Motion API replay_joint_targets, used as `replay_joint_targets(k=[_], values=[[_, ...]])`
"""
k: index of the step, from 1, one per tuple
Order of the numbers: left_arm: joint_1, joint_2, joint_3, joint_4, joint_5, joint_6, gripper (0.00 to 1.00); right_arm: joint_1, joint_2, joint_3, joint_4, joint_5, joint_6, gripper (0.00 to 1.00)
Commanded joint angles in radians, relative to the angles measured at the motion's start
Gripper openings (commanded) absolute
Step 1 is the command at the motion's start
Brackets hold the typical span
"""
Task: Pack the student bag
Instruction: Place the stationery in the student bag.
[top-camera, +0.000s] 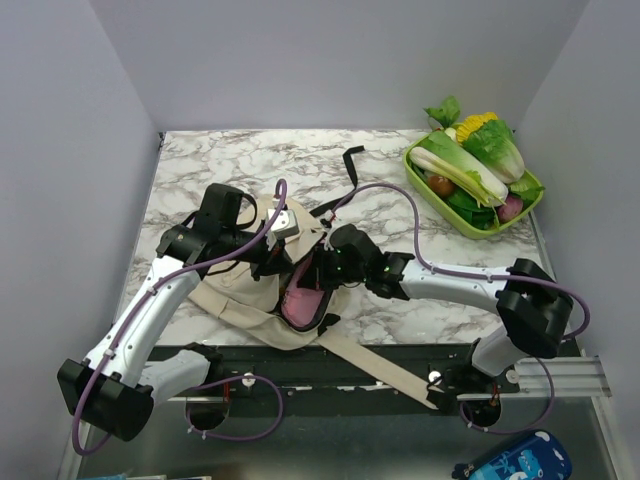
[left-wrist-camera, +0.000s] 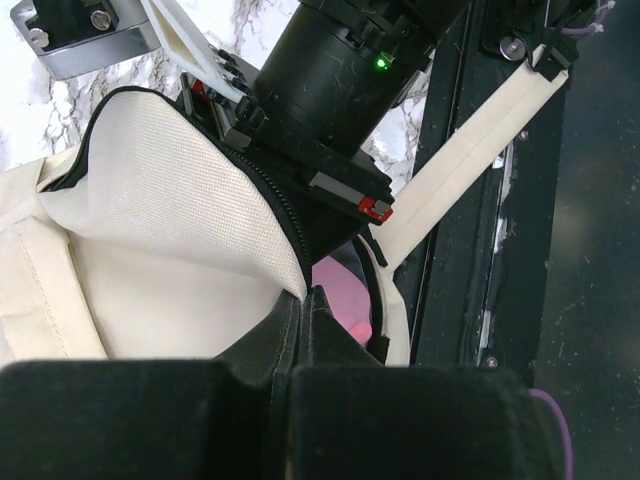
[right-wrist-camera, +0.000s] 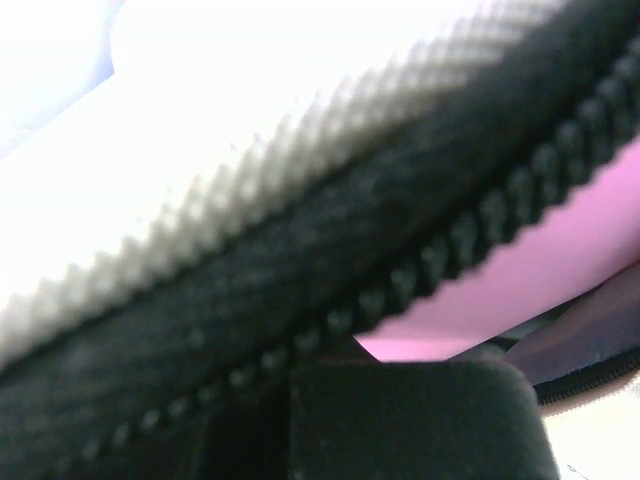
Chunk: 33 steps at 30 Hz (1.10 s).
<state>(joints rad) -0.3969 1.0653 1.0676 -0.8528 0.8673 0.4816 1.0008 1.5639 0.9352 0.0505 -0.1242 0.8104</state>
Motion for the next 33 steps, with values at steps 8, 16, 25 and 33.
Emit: replay_joint_targets(k=[8,16,25,33], values=[[-0.005,-0.018,0.043,-0.006,0.045,0.022,0.00,0.048,-0.124,-0.130,-0.081,0.055,-0.119,0.00],[-0.005,-0.004,0.086,-0.015,0.047,0.003,0.00,0.096,0.062,-0.032,-0.060,0.060,-0.117,0.01],[-0.005,0.022,0.154,-0.057,0.055,0.008,0.00,0.099,0.222,0.201,-0.031,0.063,-0.143,0.01],[-0.005,0.035,0.017,-0.109,0.010,0.097,0.06,0.099,-0.069,-0.155,0.047,0.158,-0.149,0.24]])
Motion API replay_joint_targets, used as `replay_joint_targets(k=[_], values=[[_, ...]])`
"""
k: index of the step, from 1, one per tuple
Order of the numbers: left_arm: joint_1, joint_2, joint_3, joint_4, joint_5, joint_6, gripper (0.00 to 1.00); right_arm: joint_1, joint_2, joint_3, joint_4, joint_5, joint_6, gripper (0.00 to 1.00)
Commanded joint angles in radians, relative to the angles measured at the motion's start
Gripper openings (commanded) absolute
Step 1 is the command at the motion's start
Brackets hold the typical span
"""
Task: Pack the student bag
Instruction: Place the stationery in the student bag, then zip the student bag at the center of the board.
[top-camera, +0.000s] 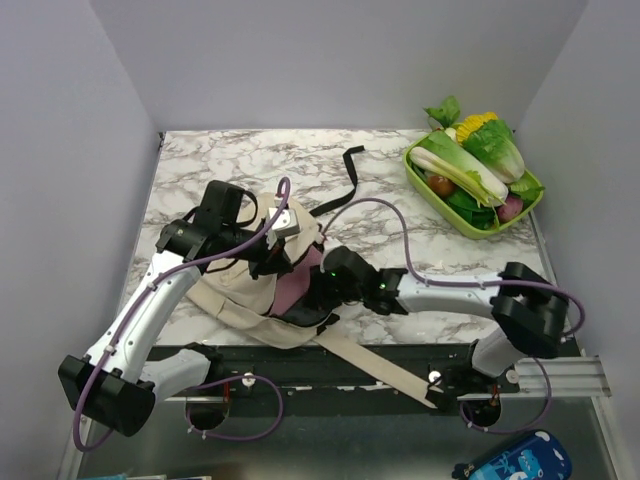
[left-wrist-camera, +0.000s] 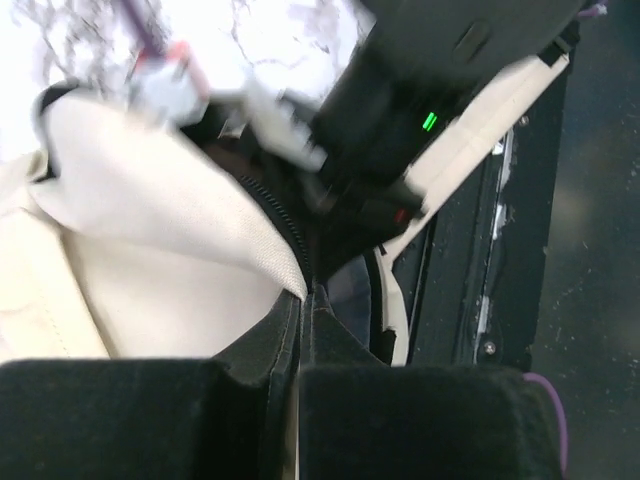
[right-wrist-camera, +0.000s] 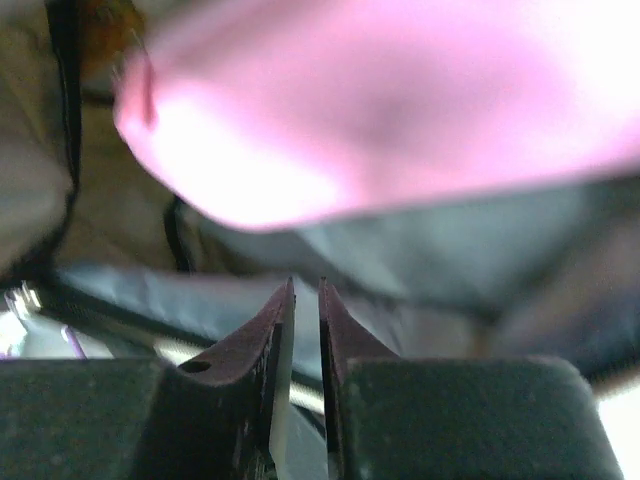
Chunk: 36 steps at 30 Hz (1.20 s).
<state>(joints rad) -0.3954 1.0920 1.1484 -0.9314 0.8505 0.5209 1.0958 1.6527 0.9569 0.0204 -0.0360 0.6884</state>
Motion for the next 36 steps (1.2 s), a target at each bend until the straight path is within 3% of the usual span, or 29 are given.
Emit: replay_joint_targets(k=[1,5,11,17,22,36], values=[[-0.007,0.011,-0.088,-0.033,0.024,0.065,0.06,0.004,-0.189,-0.216,0.105,0.067,-0.033,0.25],[-0.007,0.029,-0.119,-0.050,0.028,0.087,0.11,0.006,-0.297,-0.345,0.274,0.007,-0.124,0.27],[-0.007,0.023,-0.148,-0.027,0.044,0.077,0.12,0.090,-0.381,-0.412,0.461,-0.061,-0.400,0.29],[-0.007,0.028,-0.151,0.009,0.053,0.053,0.11,0.177,-0.334,-0.273,0.342,-0.070,-0.590,0.37],[-0.007,0.026,-0.139,0.009,0.058,0.054,0.11,0.233,-0.255,-0.162,0.245,-0.030,-0.711,0.51],[-0.007,0.017,-0.111,0.005,0.070,0.056,0.11,0.233,-0.102,-0.029,0.179,-0.134,-0.791,0.58]])
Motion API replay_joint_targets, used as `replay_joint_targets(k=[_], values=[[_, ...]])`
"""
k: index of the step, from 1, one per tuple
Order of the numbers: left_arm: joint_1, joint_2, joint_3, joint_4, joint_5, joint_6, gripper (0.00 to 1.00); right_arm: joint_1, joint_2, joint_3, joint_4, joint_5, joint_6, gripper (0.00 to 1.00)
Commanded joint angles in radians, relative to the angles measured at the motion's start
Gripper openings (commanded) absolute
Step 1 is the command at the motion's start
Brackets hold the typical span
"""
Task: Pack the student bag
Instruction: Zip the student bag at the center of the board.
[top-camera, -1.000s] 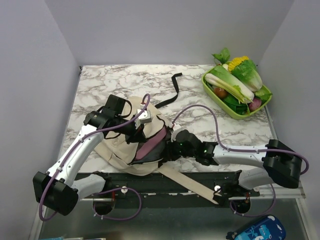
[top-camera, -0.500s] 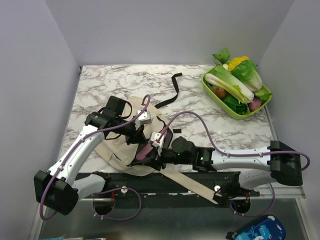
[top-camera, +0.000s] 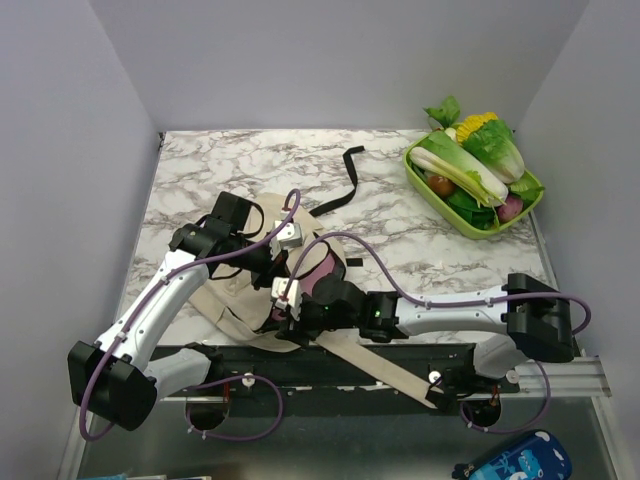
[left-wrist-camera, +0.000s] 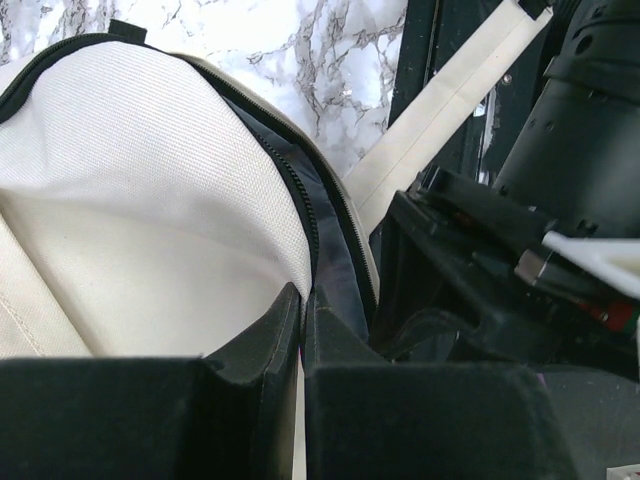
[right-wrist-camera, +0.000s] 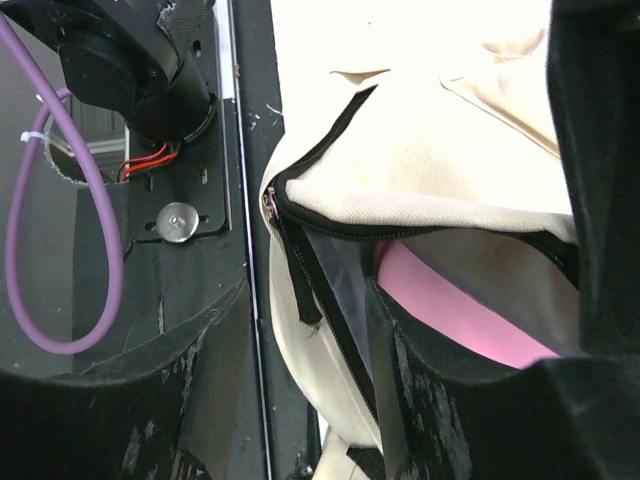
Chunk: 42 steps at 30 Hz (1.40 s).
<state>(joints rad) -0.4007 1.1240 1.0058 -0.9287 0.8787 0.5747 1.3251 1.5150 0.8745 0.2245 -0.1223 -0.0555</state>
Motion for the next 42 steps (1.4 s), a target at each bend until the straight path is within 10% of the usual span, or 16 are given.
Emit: replay_joint_targets(k=[1,11,21,38,42], values=[[-0.001,-0.013,0.036,0.002,0.040,0.002,0.11,0.003,0.043,0.060,-0.025,-0.054,-0.049,0.59],[-0.001,-0.024,0.034,0.004,0.039,-0.001,0.11,0.003,0.135,0.119,-0.016,-0.085,-0.011,0.56],[-0.001,-0.032,0.036,-0.012,0.014,0.007,0.11,0.002,0.123,0.107,-0.008,-0.106,0.046,0.15],[-0.001,-0.055,0.037,-0.099,-0.070,0.082,0.19,0.002,0.054,0.058,-0.053,-0.155,0.164,0.16],[-0.001,-0.055,0.051,-0.191,-0.090,0.144,0.32,0.002,0.067,0.077,-0.096,-0.106,0.187,0.01]])
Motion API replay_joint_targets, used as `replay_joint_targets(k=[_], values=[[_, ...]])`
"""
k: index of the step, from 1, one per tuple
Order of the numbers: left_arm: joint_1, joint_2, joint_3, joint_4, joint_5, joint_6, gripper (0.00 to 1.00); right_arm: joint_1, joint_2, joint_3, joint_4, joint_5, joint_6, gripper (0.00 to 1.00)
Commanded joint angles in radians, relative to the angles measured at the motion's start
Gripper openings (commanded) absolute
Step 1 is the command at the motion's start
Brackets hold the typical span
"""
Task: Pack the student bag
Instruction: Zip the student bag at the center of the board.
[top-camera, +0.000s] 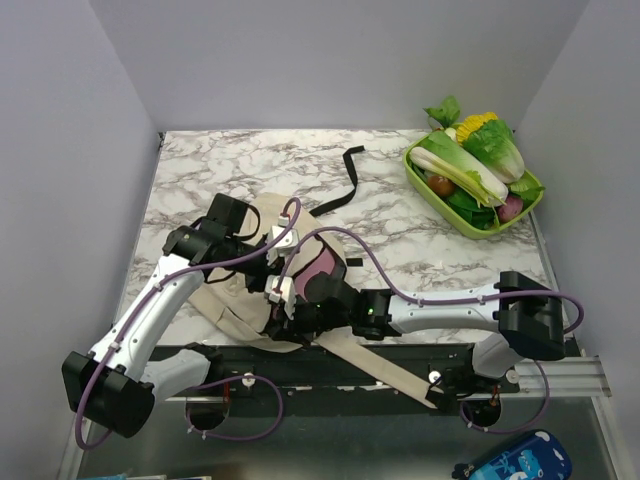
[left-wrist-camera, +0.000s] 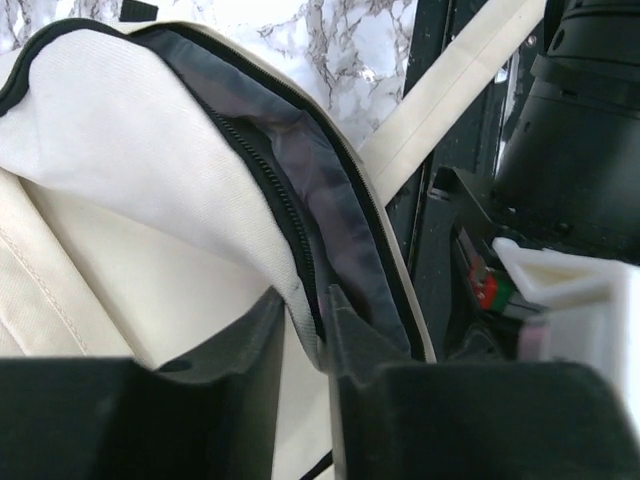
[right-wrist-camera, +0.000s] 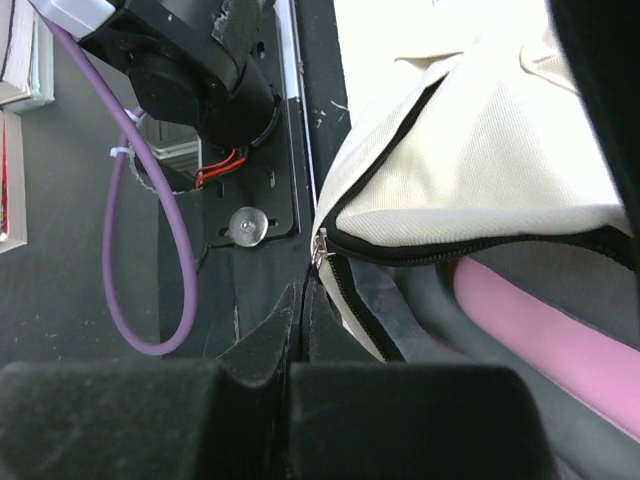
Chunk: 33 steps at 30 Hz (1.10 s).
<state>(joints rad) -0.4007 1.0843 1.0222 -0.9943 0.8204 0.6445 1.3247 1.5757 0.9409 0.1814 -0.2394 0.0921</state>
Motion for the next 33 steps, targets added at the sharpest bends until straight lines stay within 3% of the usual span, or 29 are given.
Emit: replay_joint_targets(k=[1,5,12,16,26,33], values=[[-0.001,-0.015,0.042,-0.166,-0.032,0.114,0.33,0.002,0.003,0.012,-0.060,0.032,0.044,0.01],[-0.001,-0.037,0.058,-0.306,-0.058,0.282,0.34,0.002,-0.042,-0.001,-0.085,0.115,0.070,0.01],[-0.001,-0.119,0.047,-0.362,-0.122,0.343,0.41,0.002,-0.108,-0.040,-0.152,0.264,0.144,0.01],[-0.001,-0.123,0.068,-0.369,-0.104,0.342,0.99,0.001,-0.115,-0.068,-0.155,0.322,0.202,0.01],[-0.007,-0.080,-0.066,-0.330,-0.043,0.415,0.98,0.001,-0.134,-0.077,-0.169,0.403,0.242,0.01],[-0.119,-0.130,-0.185,-0.091,-0.086,0.276,0.95,0.001,-0.161,-0.086,-0.207,0.434,0.264,0.01]])
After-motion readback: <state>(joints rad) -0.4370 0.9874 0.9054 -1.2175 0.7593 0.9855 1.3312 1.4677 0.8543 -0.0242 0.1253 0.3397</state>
